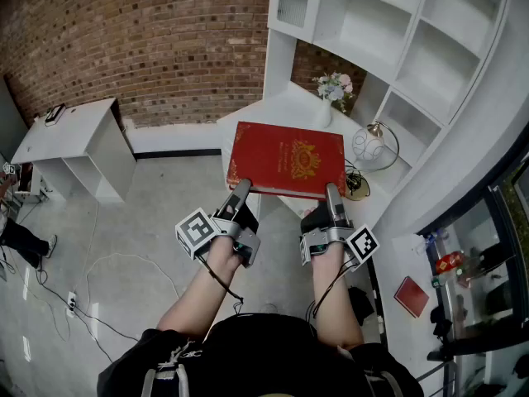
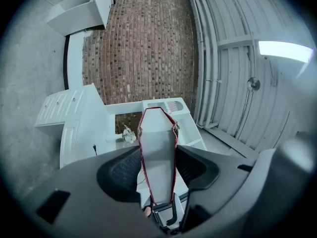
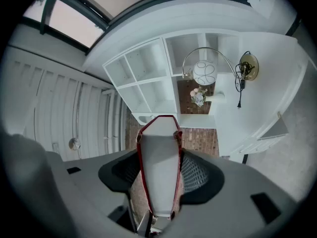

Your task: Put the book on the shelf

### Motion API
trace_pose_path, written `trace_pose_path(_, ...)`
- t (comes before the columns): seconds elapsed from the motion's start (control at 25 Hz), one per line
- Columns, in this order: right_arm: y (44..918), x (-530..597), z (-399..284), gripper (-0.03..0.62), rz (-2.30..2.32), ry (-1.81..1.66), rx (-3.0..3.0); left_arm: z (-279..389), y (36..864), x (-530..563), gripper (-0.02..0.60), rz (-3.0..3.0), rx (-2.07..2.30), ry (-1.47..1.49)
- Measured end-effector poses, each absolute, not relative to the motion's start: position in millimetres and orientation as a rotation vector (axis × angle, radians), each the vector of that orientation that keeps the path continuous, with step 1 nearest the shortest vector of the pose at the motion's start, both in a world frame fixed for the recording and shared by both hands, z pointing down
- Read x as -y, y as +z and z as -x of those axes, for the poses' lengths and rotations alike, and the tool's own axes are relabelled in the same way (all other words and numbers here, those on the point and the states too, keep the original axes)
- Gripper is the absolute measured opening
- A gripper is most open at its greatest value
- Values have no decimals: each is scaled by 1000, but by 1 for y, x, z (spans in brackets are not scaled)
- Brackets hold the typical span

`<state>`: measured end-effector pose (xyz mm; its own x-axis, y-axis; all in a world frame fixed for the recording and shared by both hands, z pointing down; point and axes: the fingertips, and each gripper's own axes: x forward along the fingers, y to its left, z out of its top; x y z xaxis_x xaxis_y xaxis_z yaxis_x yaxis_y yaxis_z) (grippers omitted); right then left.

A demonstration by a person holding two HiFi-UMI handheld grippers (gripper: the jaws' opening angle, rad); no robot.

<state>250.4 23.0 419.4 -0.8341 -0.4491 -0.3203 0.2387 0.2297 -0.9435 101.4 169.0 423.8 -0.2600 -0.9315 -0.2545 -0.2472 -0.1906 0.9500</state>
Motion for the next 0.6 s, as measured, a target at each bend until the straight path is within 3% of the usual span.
trace_pose_path(0.6,409,-39,-252,259,262,-1683,-1944,-104,405,-185,229,-1410,1446,-1499)
